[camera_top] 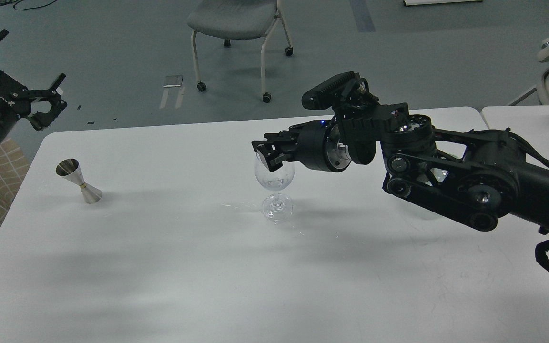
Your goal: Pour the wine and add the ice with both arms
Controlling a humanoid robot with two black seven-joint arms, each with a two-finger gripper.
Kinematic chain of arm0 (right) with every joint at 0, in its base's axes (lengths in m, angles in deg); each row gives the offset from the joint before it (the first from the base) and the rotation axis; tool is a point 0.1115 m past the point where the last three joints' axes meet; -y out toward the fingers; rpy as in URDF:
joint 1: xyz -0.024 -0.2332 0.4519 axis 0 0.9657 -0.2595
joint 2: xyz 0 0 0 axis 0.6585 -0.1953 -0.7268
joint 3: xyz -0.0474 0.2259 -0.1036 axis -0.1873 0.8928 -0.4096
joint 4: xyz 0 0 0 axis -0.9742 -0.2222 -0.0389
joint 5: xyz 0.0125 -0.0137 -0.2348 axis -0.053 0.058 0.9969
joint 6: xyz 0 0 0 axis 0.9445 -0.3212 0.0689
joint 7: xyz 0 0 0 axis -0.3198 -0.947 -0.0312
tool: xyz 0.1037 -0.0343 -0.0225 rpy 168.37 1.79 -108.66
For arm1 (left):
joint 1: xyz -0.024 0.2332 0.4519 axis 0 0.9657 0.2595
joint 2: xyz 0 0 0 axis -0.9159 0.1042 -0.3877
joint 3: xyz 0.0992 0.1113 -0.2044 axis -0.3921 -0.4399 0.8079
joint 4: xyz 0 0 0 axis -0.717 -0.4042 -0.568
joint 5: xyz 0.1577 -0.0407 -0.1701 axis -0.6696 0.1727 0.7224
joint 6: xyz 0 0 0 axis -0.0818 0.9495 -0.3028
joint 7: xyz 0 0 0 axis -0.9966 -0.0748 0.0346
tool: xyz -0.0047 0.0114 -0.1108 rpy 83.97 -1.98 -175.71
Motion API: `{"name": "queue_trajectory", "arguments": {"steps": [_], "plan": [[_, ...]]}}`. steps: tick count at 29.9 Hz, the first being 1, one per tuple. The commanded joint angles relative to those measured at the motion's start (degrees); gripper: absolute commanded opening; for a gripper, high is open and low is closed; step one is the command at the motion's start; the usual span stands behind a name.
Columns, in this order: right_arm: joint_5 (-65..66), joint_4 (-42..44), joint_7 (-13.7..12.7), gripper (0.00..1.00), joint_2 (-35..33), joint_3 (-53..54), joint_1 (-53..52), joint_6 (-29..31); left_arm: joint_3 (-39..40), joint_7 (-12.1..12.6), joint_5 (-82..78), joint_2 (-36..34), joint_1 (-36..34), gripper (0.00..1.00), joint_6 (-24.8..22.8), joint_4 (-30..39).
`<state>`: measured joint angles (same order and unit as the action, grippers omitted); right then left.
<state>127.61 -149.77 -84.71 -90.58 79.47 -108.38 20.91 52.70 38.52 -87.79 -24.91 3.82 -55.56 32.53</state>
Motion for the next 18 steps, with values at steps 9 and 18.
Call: {"name": "queue_trajectory", "arguments": {"steps": [9, 18], "plan": [[-0.18, -1.42, 0.01, 0.37, -1.27, 1.18, -0.03, -0.26, 0.11, 0.0, 0.0, -0.28, -0.1, 0.98, 0.11, 0.09], [-1.05, -0.72, 0.01, 1.0, -0.65, 15.58, 0.06, -0.53, -0.24, 0.09, -0.08, -0.37, -0.54, 0.98, 0.11, 0.09]]}}
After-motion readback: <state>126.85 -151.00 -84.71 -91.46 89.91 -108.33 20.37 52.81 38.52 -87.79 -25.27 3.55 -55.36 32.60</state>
